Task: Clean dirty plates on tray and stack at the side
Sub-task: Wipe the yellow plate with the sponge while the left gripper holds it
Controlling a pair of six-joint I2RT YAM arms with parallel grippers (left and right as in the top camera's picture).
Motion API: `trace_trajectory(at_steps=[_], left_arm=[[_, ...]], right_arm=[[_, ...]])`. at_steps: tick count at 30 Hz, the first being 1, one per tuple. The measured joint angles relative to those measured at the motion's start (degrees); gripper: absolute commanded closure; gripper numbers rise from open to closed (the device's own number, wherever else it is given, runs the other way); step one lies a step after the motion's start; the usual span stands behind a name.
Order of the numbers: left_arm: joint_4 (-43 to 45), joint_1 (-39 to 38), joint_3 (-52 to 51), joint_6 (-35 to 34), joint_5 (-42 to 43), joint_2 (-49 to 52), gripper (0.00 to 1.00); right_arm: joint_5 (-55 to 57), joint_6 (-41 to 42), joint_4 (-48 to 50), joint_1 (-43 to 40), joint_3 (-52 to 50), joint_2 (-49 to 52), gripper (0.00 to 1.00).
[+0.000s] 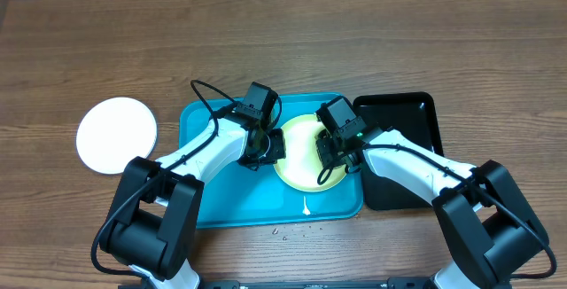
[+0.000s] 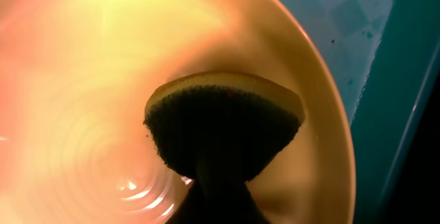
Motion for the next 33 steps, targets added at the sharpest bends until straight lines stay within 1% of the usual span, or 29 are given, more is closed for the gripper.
trace_trajectory(at_steps=[2, 10, 16, 21, 23, 27, 33], left_arm=[[0.0, 0.0, 0.0, -0.2, 0.0, 0.0, 0.96], [0.0, 0.0, 0.0, -0.2, 0.0, 0.0, 0.96], [0.0, 0.0, 0.0, -0.2, 0.0, 0.0, 0.96], [0.0, 0.0, 0.0, -0.2, 0.0, 0.0, 0.96], [0.0, 0.0, 0.0, -0.2, 0.0, 0.0, 0.96], [-0.2, 0.0, 0.0, -0.2, 0.0, 0.0, 0.96], [-0.2, 0.0, 0.0, -1.1, 0.0, 0.0, 0.96]], right_arm=[[-1.2, 2.8, -0.1, -0.1, 0.0, 0.0, 0.96], [-4.0, 8.4, 1.3, -0.2, -0.2, 0.0, 0.96], [-8.0, 10.9, 3.4, -0.2, -0.6, 0.1, 0.96], [-12.8, 11.4, 7.3, -0.1, -1.0, 0.9, 0.96], [-15.1, 11.5, 6.1, -0.4, -0.5, 0.9, 0.96], [-17.9, 11.5, 0.4, -2.8, 3.5, 0.7, 0.96], [-18.3, 8.9, -6.6, -6.6, 8.9, -5.1, 0.96]])
